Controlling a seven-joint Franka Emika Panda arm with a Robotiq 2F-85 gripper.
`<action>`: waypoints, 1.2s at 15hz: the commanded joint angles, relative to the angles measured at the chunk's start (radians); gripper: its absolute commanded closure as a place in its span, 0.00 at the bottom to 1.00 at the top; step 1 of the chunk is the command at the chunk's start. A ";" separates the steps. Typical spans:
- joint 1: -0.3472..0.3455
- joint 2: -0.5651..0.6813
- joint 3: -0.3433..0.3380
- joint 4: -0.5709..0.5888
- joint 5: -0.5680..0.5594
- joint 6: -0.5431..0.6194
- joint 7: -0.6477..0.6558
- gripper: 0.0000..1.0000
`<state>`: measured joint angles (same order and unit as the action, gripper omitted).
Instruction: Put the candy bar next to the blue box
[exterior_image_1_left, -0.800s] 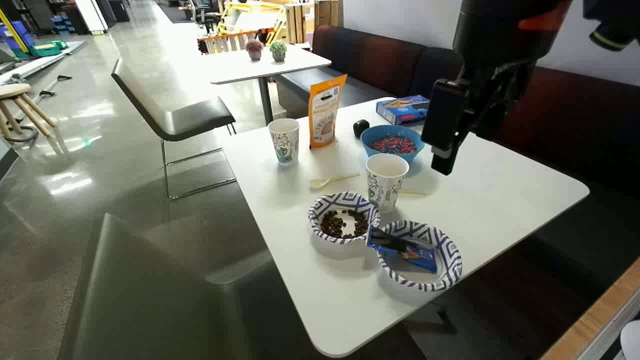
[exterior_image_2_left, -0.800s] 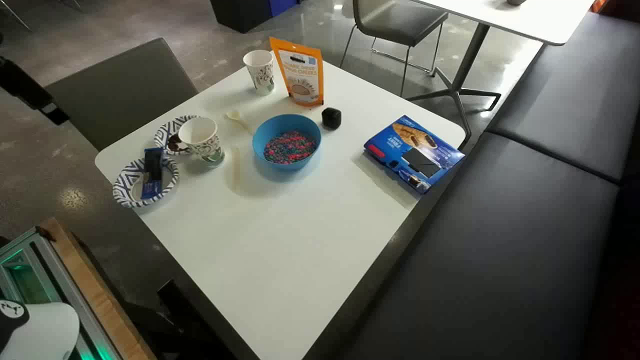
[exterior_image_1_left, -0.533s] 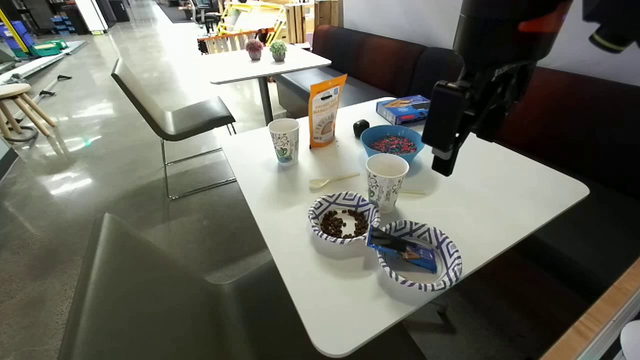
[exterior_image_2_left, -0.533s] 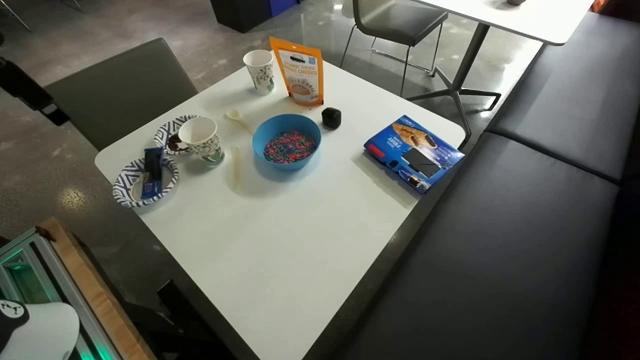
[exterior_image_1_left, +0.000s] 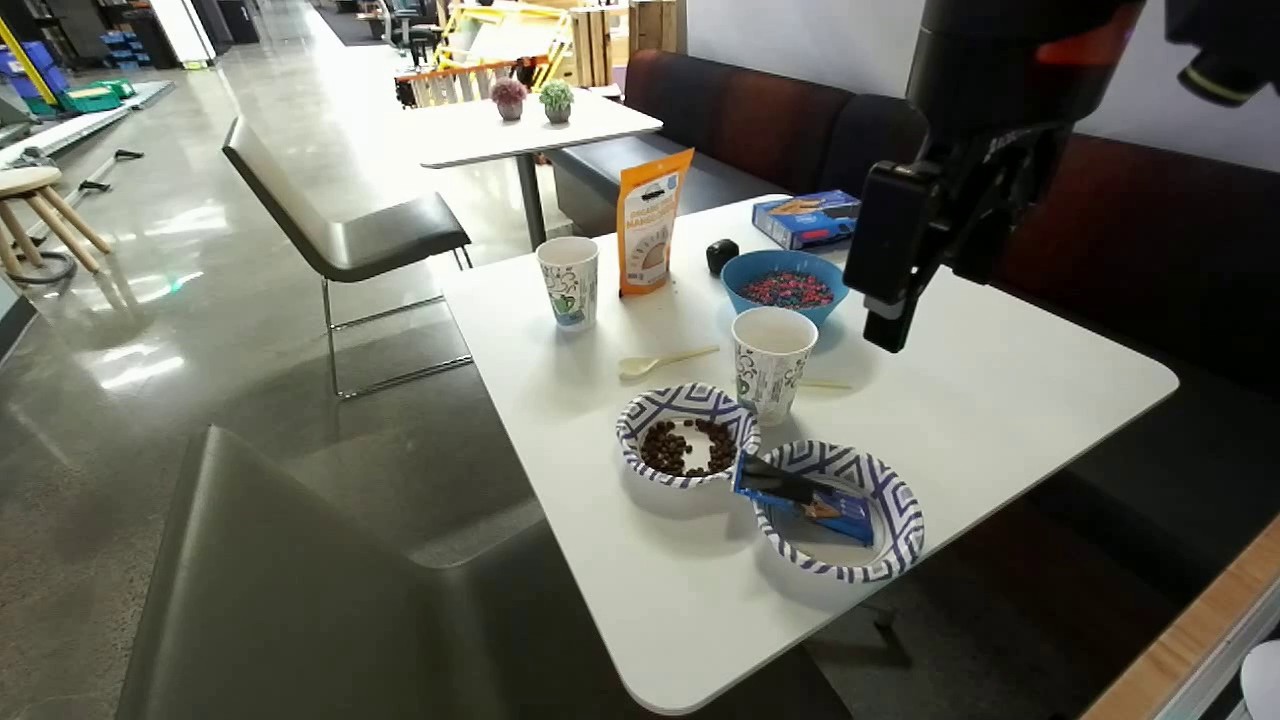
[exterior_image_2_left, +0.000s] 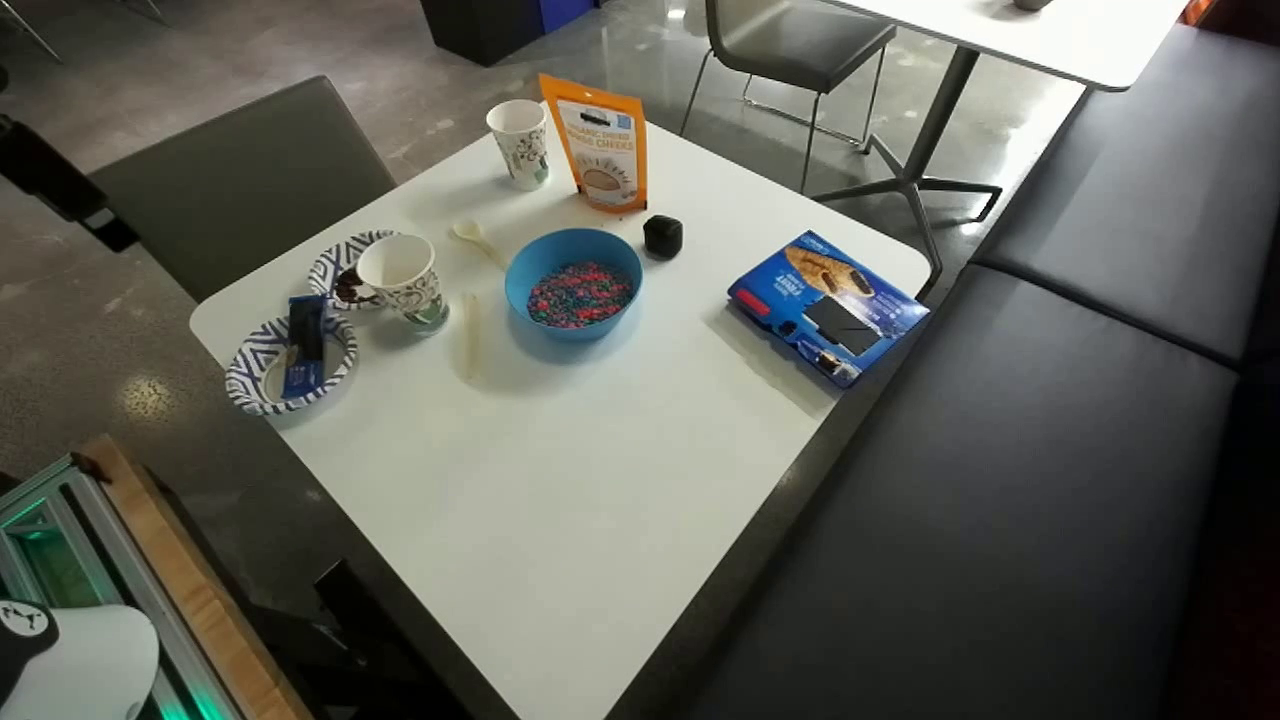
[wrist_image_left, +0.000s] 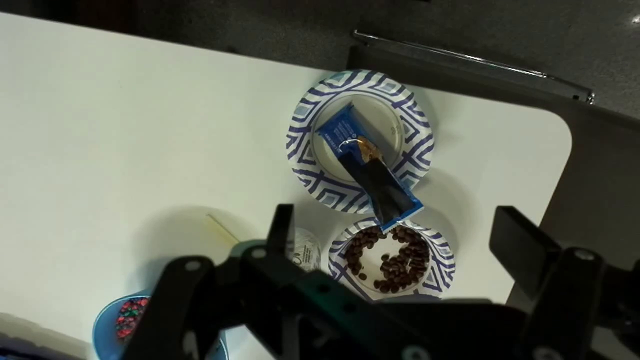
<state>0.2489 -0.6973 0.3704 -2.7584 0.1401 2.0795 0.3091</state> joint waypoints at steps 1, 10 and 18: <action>-0.004 0.032 0.000 0.009 -0.036 0.030 0.002 0.00; -0.007 0.353 -0.114 0.035 -0.085 0.316 -0.285 0.00; 0.017 0.607 -0.144 0.116 -0.070 0.328 -0.417 0.00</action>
<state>0.2512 -0.1813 0.2200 -2.6978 0.0633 2.4086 -0.0892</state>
